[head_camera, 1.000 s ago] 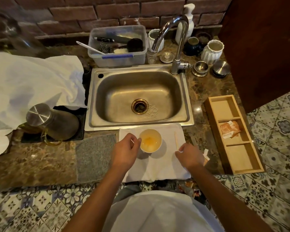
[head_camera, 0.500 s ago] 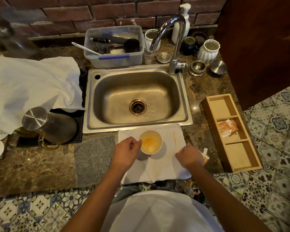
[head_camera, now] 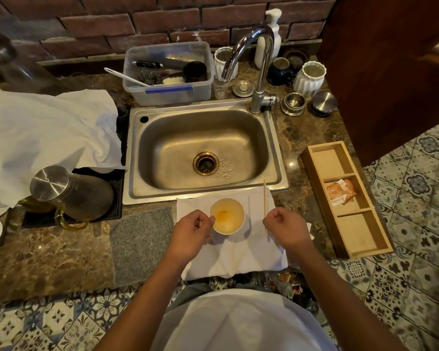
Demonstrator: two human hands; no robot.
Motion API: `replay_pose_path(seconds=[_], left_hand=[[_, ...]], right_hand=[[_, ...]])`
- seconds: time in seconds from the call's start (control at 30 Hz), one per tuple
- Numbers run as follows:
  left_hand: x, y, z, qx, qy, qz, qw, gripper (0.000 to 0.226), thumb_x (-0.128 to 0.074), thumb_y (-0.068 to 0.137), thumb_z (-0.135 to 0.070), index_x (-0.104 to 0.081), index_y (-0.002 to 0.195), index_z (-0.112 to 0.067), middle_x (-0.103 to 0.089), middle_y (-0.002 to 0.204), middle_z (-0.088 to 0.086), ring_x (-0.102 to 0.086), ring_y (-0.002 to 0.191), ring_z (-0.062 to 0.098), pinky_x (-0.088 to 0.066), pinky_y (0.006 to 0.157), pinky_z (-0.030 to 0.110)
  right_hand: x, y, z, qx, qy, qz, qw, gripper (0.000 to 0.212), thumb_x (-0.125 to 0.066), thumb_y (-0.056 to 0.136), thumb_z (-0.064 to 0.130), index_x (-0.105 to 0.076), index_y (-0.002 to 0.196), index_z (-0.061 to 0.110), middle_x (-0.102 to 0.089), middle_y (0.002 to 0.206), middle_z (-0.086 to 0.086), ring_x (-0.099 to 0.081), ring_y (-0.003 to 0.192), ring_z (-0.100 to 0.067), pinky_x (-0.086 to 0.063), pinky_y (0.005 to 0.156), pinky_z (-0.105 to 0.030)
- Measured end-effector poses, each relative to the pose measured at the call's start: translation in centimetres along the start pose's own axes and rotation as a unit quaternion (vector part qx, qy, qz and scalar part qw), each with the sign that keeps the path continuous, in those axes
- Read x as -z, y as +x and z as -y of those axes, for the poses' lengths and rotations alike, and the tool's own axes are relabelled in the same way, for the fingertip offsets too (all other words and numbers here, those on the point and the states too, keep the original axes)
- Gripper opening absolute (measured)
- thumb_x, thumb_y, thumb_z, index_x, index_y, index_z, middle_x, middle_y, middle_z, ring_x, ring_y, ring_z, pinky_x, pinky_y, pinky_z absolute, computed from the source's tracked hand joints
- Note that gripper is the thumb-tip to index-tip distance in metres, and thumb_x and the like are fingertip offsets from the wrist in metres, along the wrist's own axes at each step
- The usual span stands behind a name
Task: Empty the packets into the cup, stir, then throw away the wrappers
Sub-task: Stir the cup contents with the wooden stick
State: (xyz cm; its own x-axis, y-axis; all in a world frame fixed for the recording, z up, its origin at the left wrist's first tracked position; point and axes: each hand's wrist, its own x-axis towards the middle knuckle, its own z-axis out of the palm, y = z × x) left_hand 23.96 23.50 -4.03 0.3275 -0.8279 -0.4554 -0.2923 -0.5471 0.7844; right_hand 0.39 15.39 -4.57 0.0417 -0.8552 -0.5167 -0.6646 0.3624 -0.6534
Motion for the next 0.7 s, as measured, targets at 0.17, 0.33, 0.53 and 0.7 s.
replay_pose_path(seconds=[0.17,0.33,0.53,0.7], left_hand=[[0.0,0.0,0.2,-0.003,-0.008,0.003,1.0,0.03,-0.064,0.099,-0.026,-0.062,0.079,-0.004,-0.063,0.058,-0.001,-0.056,0.048,0.006,-0.046,0.053,0.02],[0.0,0.2,0.8,-0.004,-0.03,0.01,0.999,0.028,-0.064,0.099,-0.025,-0.062,0.079,-0.005,-0.064,0.059,-0.001,-0.057,0.048,0.003,-0.045,0.051,0.015],[-0.1,0.4,1.1,0.003,-0.057,0.02,0.998,0.029,-0.067,0.097,-0.026,-0.063,0.08,-0.003,-0.066,0.06,0.0,-0.059,0.051,0.008,-0.046,0.052,0.018],[-0.2,0.3,1.1,0.002,-0.08,0.031,0.996,0.029,-0.066,0.098,-0.024,-0.063,0.082,0.0,-0.066,0.059,0.001,-0.059,0.051,0.011,-0.048,0.055,0.022]], right_hand=[[1.6,-1.8,2.7,0.054,0.032,0.007,0.998,0.002,-0.07,0.086,0.017,-0.069,0.087,0.019,-0.075,0.085,0.0,-0.07,0.084,-0.019,-0.06,0.081,-0.043],[2.1,-3.3,4.1,0.095,0.079,0.047,0.991,0.009,-0.063,0.091,0.007,-0.066,0.09,0.015,-0.077,0.076,0.0,-0.072,0.069,-0.01,-0.061,0.067,-0.039],[2.0,-4.3,4.6,0.144,0.048,0.0,0.988,0.01,-0.065,0.096,0.019,-0.068,0.093,0.029,-0.069,0.073,0.001,-0.063,0.067,-0.011,-0.052,0.062,-0.029],[2.0,-4.5,4.7,0.132,0.0,0.013,0.991,0.014,-0.067,0.095,0.038,-0.065,0.085,0.029,-0.066,0.059,0.002,-0.06,0.053,-0.007,-0.053,0.058,-0.037]])
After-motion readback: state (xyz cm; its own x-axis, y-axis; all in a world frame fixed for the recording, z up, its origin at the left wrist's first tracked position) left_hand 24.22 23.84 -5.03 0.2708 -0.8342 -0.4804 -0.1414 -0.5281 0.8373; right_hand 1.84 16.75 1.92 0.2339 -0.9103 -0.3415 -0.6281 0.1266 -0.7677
